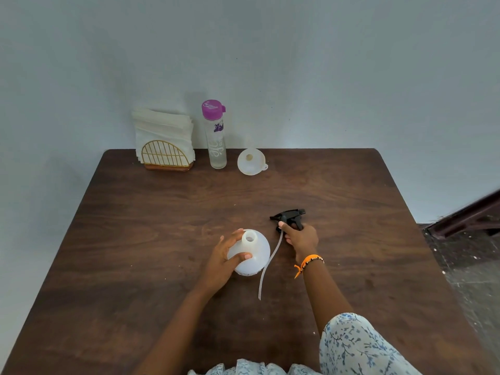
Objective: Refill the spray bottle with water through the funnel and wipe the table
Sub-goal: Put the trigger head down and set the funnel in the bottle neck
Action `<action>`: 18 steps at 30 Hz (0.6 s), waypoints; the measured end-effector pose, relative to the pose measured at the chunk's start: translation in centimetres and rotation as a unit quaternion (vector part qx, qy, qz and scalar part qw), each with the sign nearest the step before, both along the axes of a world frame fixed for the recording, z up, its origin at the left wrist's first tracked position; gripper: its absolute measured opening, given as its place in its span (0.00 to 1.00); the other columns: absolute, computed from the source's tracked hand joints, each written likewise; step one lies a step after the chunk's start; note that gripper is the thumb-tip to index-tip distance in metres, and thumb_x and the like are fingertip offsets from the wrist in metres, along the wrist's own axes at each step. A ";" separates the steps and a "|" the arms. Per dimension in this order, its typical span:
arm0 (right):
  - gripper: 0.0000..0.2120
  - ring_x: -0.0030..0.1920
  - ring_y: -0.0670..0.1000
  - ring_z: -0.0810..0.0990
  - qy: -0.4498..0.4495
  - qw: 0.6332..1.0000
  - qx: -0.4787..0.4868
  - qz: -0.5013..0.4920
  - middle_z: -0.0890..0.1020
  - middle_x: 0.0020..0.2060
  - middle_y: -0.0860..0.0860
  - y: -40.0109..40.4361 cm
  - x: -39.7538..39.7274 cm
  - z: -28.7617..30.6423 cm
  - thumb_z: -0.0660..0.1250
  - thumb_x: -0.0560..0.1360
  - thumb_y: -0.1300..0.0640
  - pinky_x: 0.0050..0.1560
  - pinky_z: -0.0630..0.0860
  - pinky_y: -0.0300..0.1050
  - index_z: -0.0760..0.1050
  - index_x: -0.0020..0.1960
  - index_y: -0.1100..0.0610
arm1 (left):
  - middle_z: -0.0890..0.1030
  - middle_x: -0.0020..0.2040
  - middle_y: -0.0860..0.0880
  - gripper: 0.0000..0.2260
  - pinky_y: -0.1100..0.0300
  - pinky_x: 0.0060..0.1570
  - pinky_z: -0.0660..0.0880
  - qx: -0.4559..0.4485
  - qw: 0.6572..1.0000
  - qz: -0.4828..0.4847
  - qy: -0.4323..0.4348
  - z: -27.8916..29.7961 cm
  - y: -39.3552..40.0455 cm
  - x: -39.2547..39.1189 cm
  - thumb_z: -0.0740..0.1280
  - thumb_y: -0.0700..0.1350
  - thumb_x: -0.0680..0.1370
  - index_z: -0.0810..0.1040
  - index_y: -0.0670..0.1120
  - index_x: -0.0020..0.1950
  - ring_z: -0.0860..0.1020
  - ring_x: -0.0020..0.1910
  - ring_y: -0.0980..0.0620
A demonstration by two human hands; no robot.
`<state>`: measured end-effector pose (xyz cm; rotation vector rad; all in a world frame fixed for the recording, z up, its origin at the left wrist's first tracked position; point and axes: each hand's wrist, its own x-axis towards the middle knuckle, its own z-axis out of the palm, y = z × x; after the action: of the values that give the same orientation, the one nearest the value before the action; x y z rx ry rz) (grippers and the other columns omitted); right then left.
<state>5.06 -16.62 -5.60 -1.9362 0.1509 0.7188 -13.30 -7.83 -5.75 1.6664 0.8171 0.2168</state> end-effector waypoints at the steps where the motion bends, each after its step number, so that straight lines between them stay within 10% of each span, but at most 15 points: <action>1: 0.22 0.48 0.57 0.81 -0.010 1.000 -0.017 0.006 0.83 0.46 0.56 0.0 -0.1 0.0 0.78 0.63 0.50 0.51 0.79 0.53 0.78 0.50 0.61 | 0.70 0.69 0.56 0.23 0.47 0.71 0.63 -0.004 1.000 0.001 -0.004 0.1 0.0 0.0 0.69 0.54 0.70 0.69 0.61 0.64 0.65 0.70 0.50; 10: 0.37 0.67 0.61 0.63 -0.133 0.959 -0.212 0.132 0.67 0.66 0.56 -0.6 -0.5 1.7 0.73 0.64 0.38 0.66 0.63 0.60 0.70 0.68 0.55 | 0.72 0.68 0.54 0.22 0.54 0.65 0.70 0.003 1.000 -0.002 -0.018 0.2 0.2 -0.1 0.71 0.46 0.72 0.70 0.58 0.64 0.70 0.65 0.53; 18: 0.18 0.61 0.56 0.67 -0.234 0.934 -0.133 0.234 0.75 0.57 0.54 1.7 0.7 2.6 0.67 0.74 0.46 0.56 0.62 0.45 0.77 0.60 0.53 | 0.69 0.68 0.58 0.20 0.59 0.64 0.67 0.013 1.000 -0.003 -0.006 1.8 0.2 -0.1 0.71 0.42 0.73 0.72 0.54 0.63 0.67 0.65 0.57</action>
<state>5.73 -14.93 -2.99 -2.3807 -0.5515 0.5320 -13.37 -7.60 -3.90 1.6890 0.8029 0.2343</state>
